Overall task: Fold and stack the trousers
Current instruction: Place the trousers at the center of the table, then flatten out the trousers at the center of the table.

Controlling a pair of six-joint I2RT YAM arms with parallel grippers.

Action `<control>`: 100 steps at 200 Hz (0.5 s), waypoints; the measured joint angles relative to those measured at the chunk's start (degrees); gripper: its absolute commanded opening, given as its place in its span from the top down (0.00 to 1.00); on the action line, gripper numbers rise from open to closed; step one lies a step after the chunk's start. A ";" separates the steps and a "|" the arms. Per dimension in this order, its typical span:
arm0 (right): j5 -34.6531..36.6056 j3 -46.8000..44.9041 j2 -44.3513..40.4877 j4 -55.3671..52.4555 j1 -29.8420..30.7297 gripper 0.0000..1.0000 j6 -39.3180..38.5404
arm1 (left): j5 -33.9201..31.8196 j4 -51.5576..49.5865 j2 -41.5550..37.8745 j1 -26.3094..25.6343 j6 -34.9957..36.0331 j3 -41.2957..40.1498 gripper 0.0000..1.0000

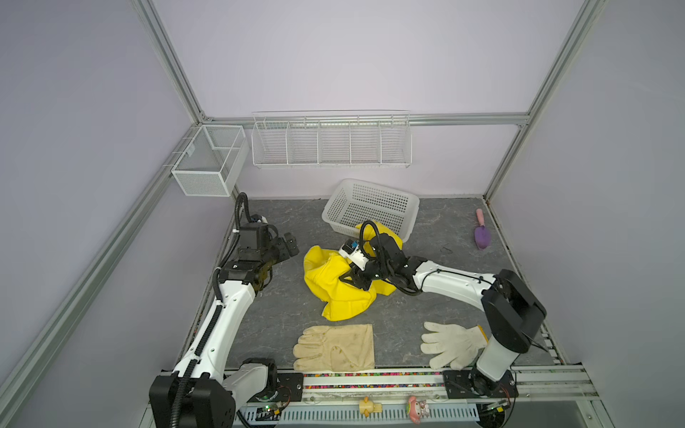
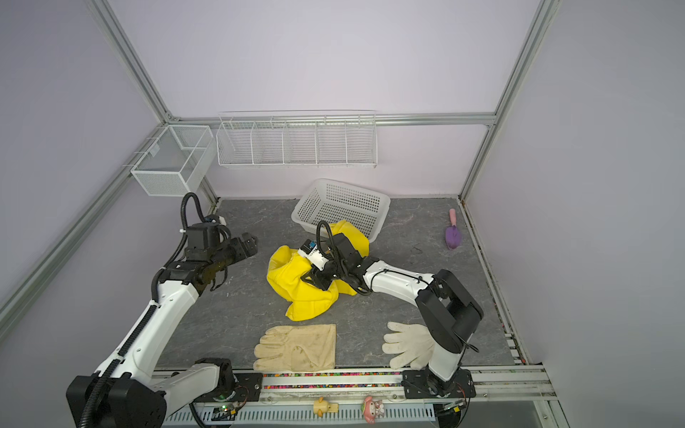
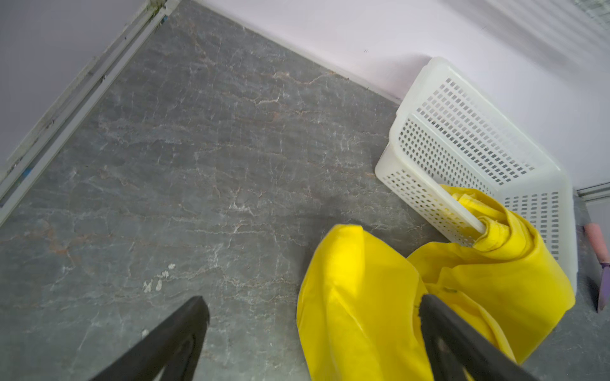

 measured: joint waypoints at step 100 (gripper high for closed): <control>-3.61 -6.80 -22.18 -12.46 -14.40 0.12 -1.95 | -2.71 -10.12 -9.73 -12.24 -13.31 -10.69 0.01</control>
